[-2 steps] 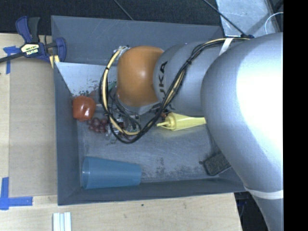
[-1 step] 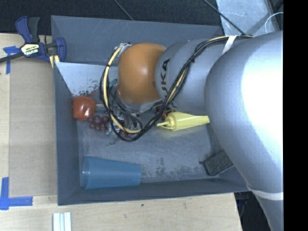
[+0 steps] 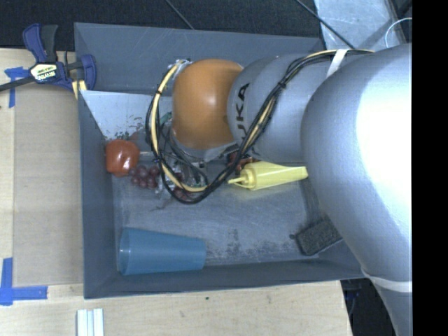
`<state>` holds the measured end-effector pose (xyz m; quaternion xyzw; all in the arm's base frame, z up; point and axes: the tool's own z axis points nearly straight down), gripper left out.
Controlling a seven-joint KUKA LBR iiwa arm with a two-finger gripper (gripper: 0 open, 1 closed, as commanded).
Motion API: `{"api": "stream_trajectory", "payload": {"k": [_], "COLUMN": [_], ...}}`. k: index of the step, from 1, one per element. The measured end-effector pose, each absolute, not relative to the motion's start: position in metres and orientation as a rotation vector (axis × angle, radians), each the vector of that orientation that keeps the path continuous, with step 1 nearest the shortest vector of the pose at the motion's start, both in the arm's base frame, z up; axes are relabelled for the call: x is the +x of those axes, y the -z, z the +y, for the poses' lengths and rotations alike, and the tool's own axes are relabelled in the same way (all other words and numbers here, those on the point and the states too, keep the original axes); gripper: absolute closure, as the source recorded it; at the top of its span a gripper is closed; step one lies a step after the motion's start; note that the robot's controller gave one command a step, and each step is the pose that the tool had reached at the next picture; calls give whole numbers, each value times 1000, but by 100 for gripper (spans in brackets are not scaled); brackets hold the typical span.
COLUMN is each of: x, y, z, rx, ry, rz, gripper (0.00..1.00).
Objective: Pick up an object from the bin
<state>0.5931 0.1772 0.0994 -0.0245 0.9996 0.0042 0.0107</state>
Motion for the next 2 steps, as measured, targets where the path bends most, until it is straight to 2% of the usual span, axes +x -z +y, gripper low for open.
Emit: {"api": "stream_trajectory", "payload": {"k": [2], "x": [593], "y": [-140], "z": [177], "rx": [-75], "ry": [-13], "rz": [3119], "gripper": [100]}}
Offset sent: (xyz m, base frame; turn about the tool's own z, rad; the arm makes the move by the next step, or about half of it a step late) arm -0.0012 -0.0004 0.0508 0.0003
